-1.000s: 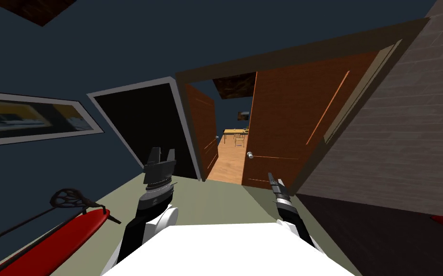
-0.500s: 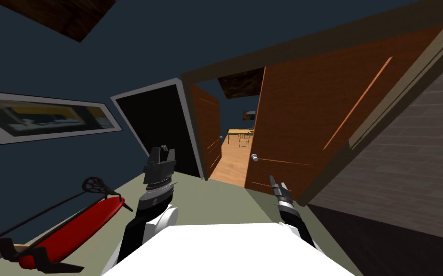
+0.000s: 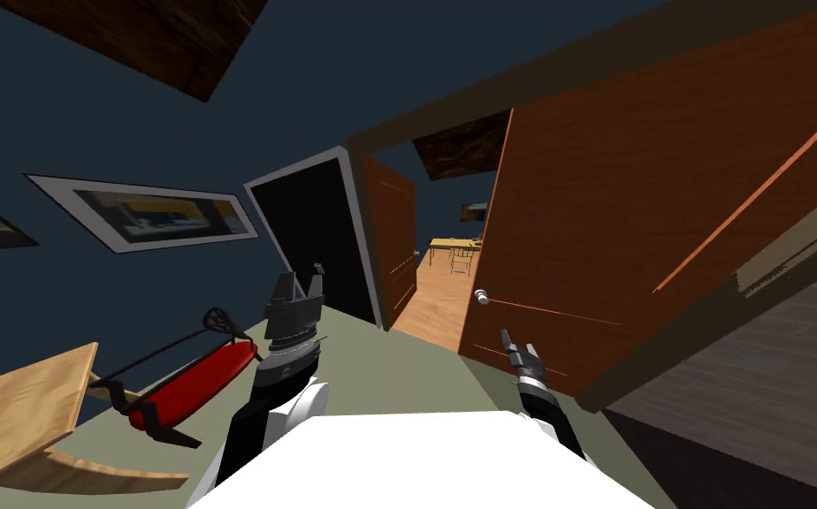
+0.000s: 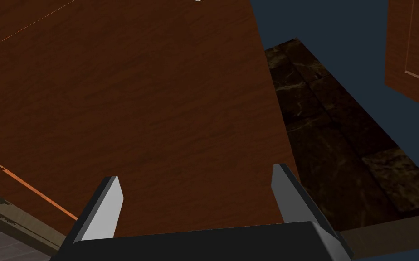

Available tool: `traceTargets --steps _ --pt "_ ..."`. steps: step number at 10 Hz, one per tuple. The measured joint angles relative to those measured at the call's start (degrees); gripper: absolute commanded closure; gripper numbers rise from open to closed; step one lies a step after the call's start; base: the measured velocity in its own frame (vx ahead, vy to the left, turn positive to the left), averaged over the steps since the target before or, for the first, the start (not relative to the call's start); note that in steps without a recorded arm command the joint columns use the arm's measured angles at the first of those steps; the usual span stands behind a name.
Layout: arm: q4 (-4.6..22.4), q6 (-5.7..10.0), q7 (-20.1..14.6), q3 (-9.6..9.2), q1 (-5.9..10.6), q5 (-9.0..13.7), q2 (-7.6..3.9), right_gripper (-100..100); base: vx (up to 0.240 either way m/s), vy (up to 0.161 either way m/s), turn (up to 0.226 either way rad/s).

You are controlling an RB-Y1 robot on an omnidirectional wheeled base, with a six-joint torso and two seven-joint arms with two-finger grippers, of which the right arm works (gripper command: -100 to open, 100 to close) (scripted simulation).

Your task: Push the door open

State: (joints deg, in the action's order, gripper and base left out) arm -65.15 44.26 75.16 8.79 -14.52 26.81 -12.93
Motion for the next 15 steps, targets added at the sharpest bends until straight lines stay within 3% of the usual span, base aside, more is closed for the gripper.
traceTargets --steps 8,12,15 --pt "10.73 2.22 10.26 0.71 2.93 4.05 -1.6 -100 0.027 -0.05 0.182" --pt "12.74 2.02 14.79 1.19 3.16 5.75 -1.93 -100 0.017 -0.042 0.144" --pt "16.22 2.76 17.41 1.35 4.38 6.81 -2.45 -100 0.013 -0.038 0.149"
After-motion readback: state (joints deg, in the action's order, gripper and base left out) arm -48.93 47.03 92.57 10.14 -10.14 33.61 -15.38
